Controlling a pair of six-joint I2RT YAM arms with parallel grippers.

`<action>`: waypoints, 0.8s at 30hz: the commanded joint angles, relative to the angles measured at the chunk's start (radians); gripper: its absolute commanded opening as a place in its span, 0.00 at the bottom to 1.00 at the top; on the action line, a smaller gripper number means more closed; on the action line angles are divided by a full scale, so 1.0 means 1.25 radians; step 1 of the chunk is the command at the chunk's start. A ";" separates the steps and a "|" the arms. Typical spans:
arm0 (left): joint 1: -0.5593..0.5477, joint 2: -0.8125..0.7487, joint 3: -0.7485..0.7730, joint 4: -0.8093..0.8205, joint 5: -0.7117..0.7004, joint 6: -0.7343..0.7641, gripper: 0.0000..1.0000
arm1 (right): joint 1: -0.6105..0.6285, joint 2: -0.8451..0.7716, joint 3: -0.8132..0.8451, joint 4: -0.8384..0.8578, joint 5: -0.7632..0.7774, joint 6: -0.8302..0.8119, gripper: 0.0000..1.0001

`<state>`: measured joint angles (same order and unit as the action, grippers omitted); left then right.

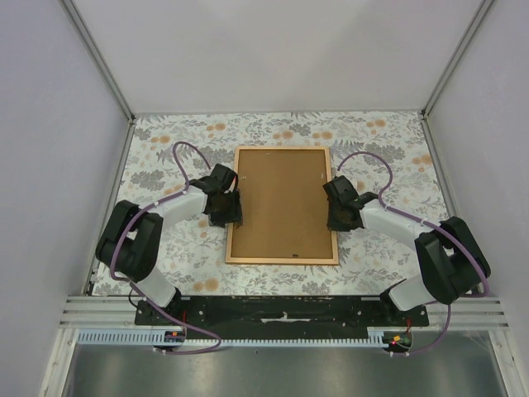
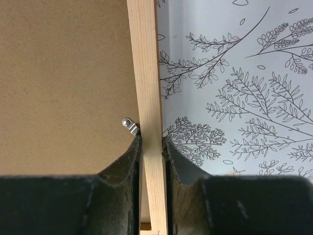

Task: Put the photo into the frame
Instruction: Press the fastener onto the backboard.

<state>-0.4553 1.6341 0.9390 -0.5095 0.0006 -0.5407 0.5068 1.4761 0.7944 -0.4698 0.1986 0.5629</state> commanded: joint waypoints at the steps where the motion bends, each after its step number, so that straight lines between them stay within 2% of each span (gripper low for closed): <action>1: 0.000 0.011 0.013 -0.016 -0.052 0.021 0.62 | -0.003 -0.008 -0.006 0.033 0.023 0.001 0.05; 21: 0.011 0.006 -0.026 -0.032 -0.121 -0.012 0.35 | -0.004 -0.018 -0.022 0.033 0.025 0.010 0.05; 24: 0.017 0.000 -0.030 -0.035 -0.119 -0.020 0.27 | -0.003 -0.018 -0.022 0.035 0.026 0.011 0.04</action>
<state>-0.4572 1.6291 0.9386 -0.5041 -0.0311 -0.5533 0.5068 1.4712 0.7841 -0.4484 0.1886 0.5571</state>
